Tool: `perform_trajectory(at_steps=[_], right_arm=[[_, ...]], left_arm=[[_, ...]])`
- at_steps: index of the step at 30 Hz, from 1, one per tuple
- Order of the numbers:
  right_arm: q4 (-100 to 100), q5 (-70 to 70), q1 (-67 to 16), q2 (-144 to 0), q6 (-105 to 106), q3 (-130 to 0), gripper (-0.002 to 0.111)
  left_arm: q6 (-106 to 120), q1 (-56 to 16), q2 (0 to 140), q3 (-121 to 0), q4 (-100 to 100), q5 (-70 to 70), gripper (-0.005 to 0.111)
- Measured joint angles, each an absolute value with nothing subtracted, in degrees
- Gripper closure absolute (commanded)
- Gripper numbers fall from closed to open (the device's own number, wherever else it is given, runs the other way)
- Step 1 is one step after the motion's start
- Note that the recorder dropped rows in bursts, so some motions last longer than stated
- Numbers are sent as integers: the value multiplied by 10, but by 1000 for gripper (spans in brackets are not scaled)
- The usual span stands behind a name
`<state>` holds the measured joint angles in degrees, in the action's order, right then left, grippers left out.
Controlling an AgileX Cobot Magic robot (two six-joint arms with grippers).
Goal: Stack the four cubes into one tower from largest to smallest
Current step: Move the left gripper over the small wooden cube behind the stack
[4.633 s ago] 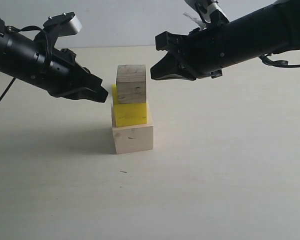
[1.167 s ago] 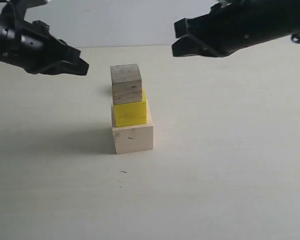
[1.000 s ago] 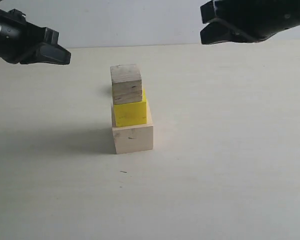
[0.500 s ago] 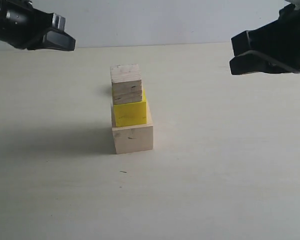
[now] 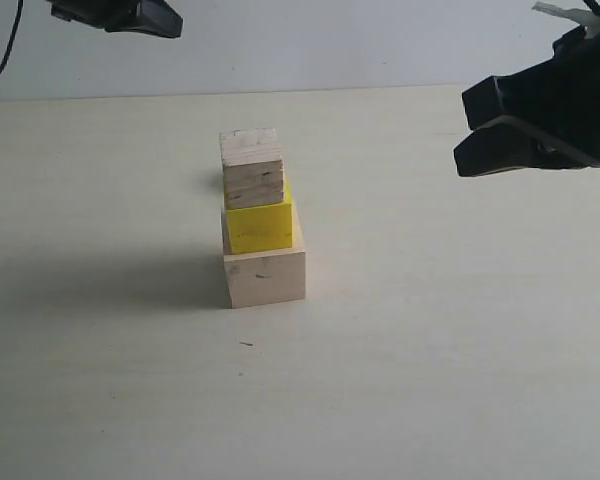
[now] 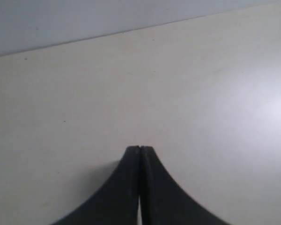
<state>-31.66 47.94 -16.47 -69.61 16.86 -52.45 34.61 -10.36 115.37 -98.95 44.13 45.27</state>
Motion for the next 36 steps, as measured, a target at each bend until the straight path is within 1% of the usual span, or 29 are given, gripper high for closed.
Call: perform_trajectory(at_steps=[2, 4, 7, 9, 11, 12, 13, 20, 27, 36], right_arm=[[-317, 481, -165, -696, 158, -524, 108], [-317, 481, -165, -696, 152, -524, 108], [-319, 482, -165, -696, 150, -524, 108], [-320, 483, -165, -696, 145, -524, 108], [-320, 483, -165, -696, 139, -524, 108], [-320, 483, -165, -696, 137, -524, 108], [-320, 483, -165, -696, 137, -524, 108], [-320, 483, -165, -696, 135, -524, 108], [-320, 483, -165, -696, 135, -524, 108], [-320, 494, -165, -696, 135, -524, 108]], left_arm=[[321, -107, 1174, -1034, 395, 467, 106], [288, -113, 1193, -1073, 350, 484, 99], [263, -124, 1216, -1112, 320, 509, 78], [257, -130, 1226, -1124, 316, 514, 62], [254, -134, 1236, -1129, 315, 516, 51], [254, -135, 1242, -1130, 316, 518, 47], [254, -136, 1249, -1129, 319, 519, 46], [253, -140, 1295, -1130, 344, 521, 46], [267, -163, 1344, -1130, 356, 509, 46], [272, -163, 1378, -1130, 356, 489, 46]])
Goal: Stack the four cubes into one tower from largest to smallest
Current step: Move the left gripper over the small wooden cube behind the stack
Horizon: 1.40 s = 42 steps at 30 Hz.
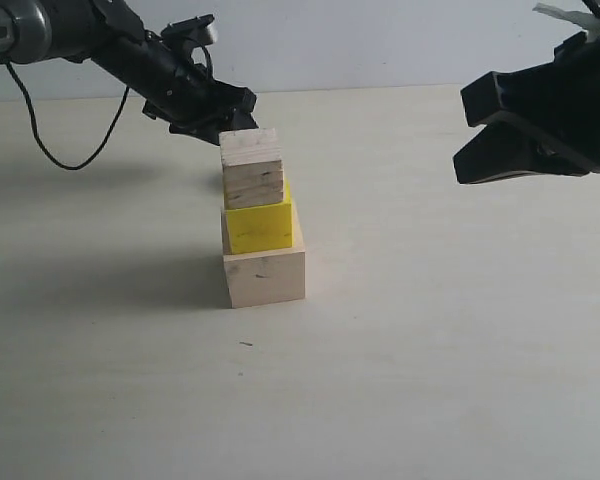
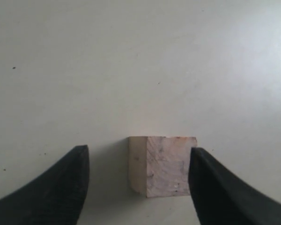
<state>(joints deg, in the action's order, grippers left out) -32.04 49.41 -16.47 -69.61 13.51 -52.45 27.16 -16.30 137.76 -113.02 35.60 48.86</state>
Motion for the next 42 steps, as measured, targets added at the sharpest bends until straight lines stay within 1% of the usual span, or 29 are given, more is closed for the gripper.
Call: perform_trajectory(at_steps=[42], right_arm=[[-320, 495, -165, -696, 134, -524, 108]], left_arm=[[293, -163, 1412, -1132, 371, 493, 46]])
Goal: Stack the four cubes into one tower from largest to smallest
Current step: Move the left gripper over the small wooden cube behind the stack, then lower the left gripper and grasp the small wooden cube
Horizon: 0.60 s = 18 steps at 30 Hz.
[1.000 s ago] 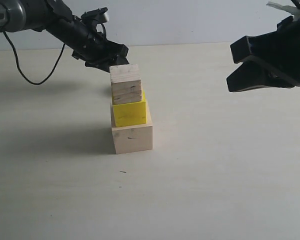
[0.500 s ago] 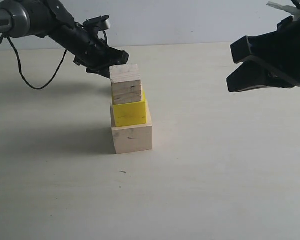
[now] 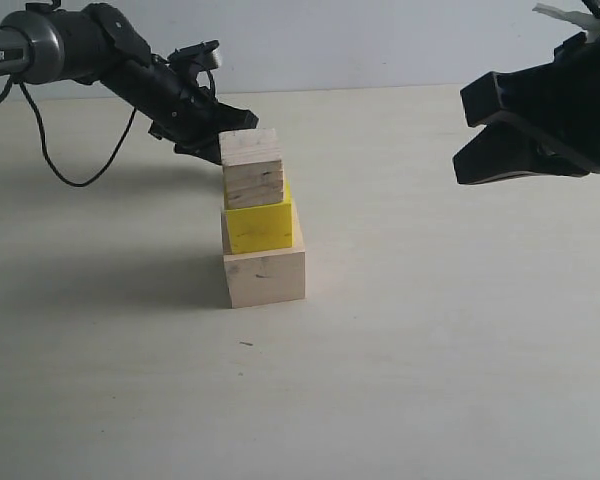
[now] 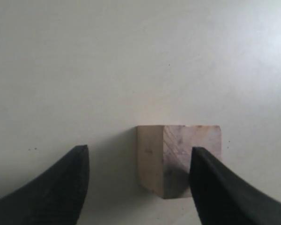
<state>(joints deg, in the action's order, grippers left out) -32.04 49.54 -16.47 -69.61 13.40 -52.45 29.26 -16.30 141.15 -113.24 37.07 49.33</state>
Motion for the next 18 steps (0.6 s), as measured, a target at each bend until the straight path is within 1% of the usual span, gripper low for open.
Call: perform_trajectory(at_steps=[3, 8, 11, 18], right_arm=[[-320, 495, -165, -696, 134, -524, 108], [-320, 495, -165, -696, 133, -524, 108], [-320, 494, -165, -696, 133, -524, 108], [-321, 492, -165, -696, 133, -524, 108]], left_arm=[[293, -163, 1412, -1132, 371, 493, 48], [293, -162, 1412, -1134, 371, 498, 63], [293, -157, 1412, -1135, 368, 509, 63], [283, -127, 1410, -1137, 348, 526, 56]])
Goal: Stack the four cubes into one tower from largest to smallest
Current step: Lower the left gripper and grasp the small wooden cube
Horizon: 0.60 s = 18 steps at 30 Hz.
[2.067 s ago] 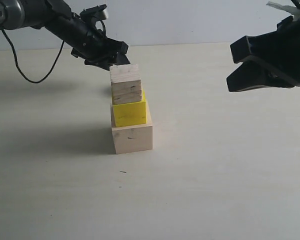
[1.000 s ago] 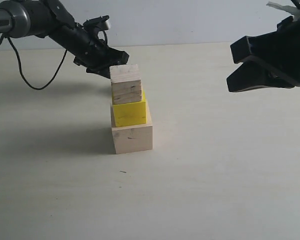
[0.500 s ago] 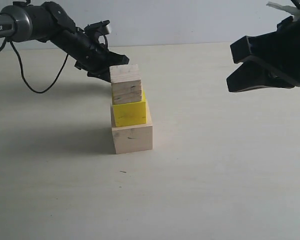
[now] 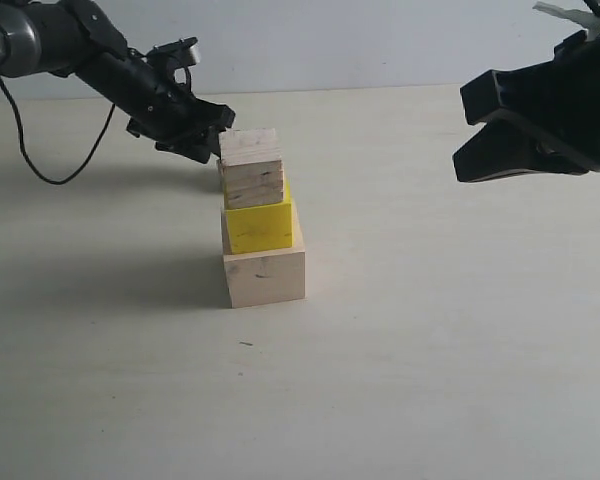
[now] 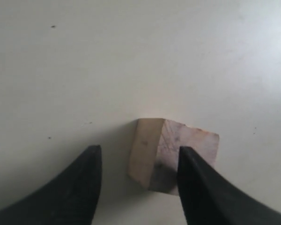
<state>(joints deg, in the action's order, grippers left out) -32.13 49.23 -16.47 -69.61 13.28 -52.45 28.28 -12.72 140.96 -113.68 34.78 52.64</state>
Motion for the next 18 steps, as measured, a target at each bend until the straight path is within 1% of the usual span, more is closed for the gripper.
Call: perform_trajectory(at_steps=[10, 15, 18], right_arm=[[-321, 487, -165, -696, 133, -524, 108], [-321, 486, -165, -696, 133, -524, 108], [-321, 486, -165, -696, 133, -524, 108]], left_arm=[[280, -86, 1399, -1137, 318, 565, 56], [316, -84, 1377, -1136, 313, 574, 42], [354, -89, 1366, -1136, 316, 586, 39]])
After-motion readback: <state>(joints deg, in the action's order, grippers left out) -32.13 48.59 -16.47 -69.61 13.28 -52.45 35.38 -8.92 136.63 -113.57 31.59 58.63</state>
